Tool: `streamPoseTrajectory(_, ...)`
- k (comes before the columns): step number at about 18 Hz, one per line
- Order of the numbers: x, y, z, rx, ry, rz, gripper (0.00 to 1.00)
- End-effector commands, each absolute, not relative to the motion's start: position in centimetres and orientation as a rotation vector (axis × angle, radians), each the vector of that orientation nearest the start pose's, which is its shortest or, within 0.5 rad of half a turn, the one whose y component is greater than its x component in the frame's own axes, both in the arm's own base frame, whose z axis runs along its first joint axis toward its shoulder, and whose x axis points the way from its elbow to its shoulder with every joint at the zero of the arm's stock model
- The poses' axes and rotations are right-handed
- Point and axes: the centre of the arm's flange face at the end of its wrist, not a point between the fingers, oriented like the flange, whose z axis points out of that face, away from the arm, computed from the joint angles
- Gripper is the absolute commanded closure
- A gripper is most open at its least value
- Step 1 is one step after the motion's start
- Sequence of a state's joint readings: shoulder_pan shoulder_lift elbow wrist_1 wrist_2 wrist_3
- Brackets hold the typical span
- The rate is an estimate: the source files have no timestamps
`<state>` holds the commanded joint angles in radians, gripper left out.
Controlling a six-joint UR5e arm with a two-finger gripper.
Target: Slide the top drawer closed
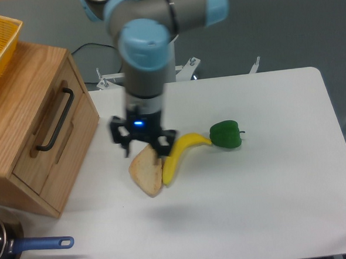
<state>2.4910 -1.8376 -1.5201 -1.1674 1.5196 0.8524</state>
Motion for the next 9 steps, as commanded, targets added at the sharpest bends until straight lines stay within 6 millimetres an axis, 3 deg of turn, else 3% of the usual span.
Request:
streamPoseTrajectory(2, -43.3, 46.1, 39.2, -3.097, -0.057, 0.271, 0.00)
streamPoseTrajectory(4, -46.6, 42.3, 39.4, -3.147, -0.118, 0.322, 0.00)
streamPoseTrajectory(6, -50.1, 38.7, 38.8, -3.148, -0.033, 0.270, 0.00)
streamPoseTrajectory(9, -54.9, 33.0, 36.0, -3.154, 0.110, 0.164, 0.00)
